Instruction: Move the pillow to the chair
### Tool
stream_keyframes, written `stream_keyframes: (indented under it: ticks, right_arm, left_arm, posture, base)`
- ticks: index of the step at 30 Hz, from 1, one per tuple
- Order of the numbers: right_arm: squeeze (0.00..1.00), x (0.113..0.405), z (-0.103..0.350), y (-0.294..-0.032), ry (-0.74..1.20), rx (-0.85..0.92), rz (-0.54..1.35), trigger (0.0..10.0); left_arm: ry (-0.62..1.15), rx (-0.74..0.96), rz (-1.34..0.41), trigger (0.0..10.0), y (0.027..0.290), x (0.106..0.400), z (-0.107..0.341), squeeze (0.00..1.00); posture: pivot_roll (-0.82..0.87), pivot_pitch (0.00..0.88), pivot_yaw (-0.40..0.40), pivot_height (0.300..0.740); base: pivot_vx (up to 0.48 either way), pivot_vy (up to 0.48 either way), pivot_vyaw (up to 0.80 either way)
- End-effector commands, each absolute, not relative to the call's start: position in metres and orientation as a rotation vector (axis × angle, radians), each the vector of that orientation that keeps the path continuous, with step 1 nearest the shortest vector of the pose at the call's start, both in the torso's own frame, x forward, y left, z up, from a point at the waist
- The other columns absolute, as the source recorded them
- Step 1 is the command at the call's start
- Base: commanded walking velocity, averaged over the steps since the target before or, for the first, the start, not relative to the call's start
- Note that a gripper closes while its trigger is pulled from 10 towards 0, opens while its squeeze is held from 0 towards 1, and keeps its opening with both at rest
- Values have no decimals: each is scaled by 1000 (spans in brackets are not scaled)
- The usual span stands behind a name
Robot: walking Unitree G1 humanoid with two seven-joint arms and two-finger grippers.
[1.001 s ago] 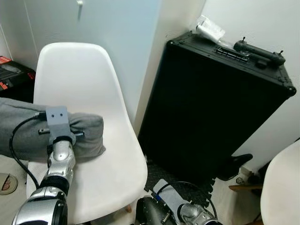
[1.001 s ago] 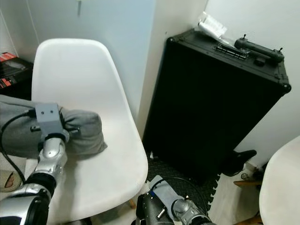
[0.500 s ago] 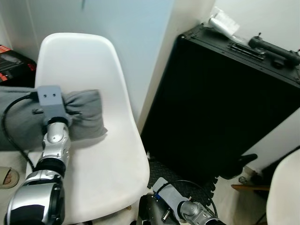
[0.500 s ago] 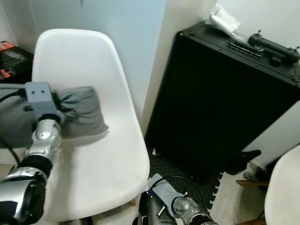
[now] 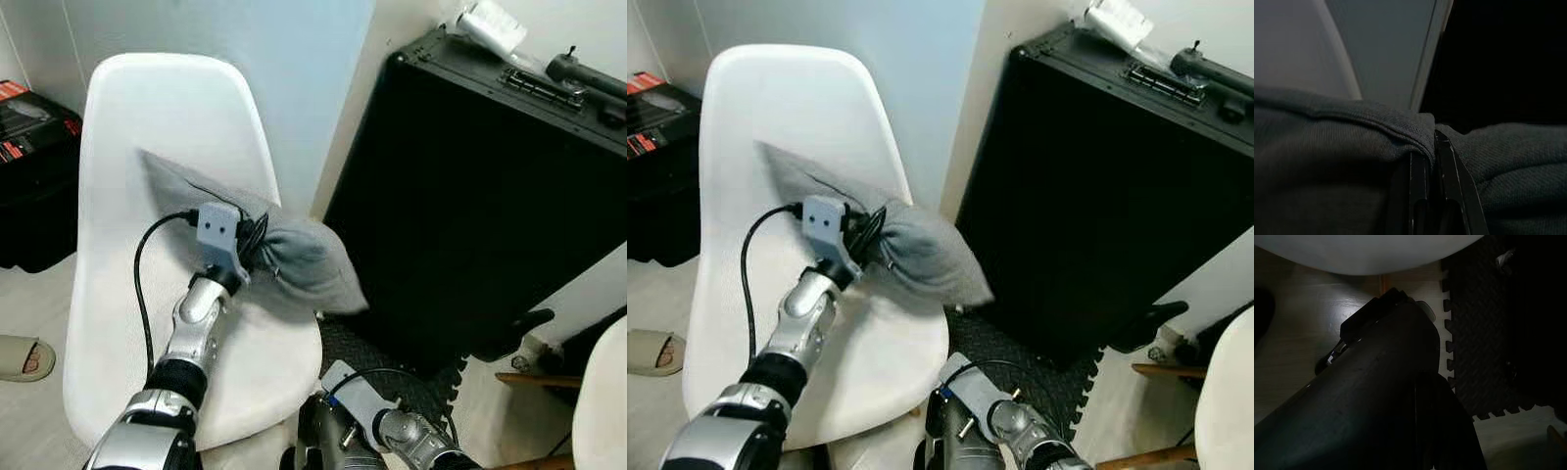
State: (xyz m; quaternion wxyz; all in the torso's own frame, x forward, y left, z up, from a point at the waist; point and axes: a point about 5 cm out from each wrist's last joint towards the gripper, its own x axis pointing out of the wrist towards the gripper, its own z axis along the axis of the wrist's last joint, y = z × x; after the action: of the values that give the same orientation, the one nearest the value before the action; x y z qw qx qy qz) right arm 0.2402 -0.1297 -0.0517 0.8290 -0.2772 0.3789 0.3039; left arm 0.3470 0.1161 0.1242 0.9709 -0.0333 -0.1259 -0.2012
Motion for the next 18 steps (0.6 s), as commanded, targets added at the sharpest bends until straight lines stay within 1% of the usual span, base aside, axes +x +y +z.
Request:
stream_keyframes:
  ticks: [1, 3, 5, 7, 8, 9, 10, 12, 13, 15, 18]
  right_arm:
    - [0, 198, -79, -146, 1004, -605, 695, 10000]
    - [0, 196, -79, -147, 1012, -626, 703, 10000]
    - [0, 196, -80, -147, 1013, -629, 704, 10000]
    - [0, 195, -80, -147, 1016, -641, 709, 10000]
    - [0, 195, -80, -147, 1016, -641, 709, 10000]
    - [0, 195, -80, -146, 1016, -646, 711, 10000]
    - [0, 195, -80, -146, 1016, -646, 711, 10000]
    - [0, 196, -80, -145, 1017, -649, 714, 10000]
    - [0, 196, -80, -145, 1017, -649, 714, 10000]
    - [0, 197, -80, -145, 1020, -658, 719, 10000]
    - [0, 197, -80, -146, 1028, -666, 720, 10000]
  left_arm:
    - [-276, -78, -388, 10000, 115, 344, 124, 0]
    - [-218, -107, -342, 10000, 120, 332, 103, 0]
    - [-211, -111, -335, 10000, 121, 330, 100, 0]
    - [-143, -127, -316, 10000, 126, 314, 78, 0]
    - [-143, -127, -316, 10000, 126, 314, 78, 0]
    - [-93, -113, -316, 10000, 127, 305, 65, 0]
    - [-93, -113, -316, 10000, 127, 305, 65, 0]
    - [-22, -75, -316, 10000, 127, 294, 47, 0]
    - [-22, -75, -316, 10000, 127, 294, 47, 0]
    - [105, -34, -284, 10000, 132, 273, 17, 0]
    - [171, -15, -254, 10000, 138, 263, 4, 0]
  posture:
    - [-154, 235, -217, 617]
    - [-150, 236, -218, 617]
    - [-150, 236, -218, 617]
    - [-133, 237, -217, 617]
    - [-133, 237, -217, 617]
    - [-124, 237, -216, 617]
    - [-124, 237, -216, 617]
    - [-119, 237, -216, 617]
    - [-119, 237, -216, 617]
    - [-113, 235, -216, 617]
    - [-106, 231, -215, 617]
  base:
    - [0, 0, 0]
    - [0, 0, 0]
    - [0, 0, 0]
    - [0, 0, 0]
    - [0, 0, 0]
    - [0, 0, 0]
    - [0, 0, 0]
    - [0, 0, 0]
    - [0, 0, 0]
    - [0, 0, 0]
    - [0, 0, 0]
